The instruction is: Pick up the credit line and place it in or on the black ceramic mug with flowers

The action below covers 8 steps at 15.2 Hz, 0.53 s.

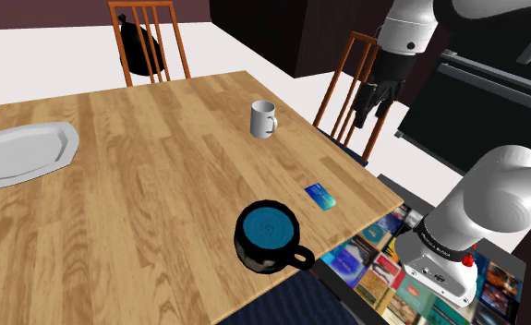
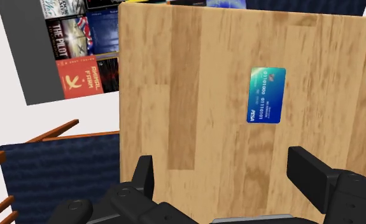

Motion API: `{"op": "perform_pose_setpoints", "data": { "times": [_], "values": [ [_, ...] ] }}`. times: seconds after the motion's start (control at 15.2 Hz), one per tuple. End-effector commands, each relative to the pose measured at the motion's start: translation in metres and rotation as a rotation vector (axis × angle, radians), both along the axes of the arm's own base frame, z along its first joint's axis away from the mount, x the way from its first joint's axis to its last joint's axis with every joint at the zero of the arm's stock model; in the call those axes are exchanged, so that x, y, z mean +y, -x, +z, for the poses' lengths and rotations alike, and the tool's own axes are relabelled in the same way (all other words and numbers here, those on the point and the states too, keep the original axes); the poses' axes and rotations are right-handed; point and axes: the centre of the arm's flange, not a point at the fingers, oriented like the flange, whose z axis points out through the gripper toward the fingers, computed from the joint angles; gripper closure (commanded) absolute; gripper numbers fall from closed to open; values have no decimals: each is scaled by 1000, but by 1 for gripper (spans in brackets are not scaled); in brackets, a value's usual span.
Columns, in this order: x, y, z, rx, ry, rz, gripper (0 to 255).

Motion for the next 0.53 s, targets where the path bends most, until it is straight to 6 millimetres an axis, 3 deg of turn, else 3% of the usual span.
{"op": "perform_pose_setpoints", "data": {
  "times": [0.0,0.46],
  "values": [
    [18,4,-20,11,-1,-15,0],
    [74,17,-91,53,-5,-62,0]
  ]
}}
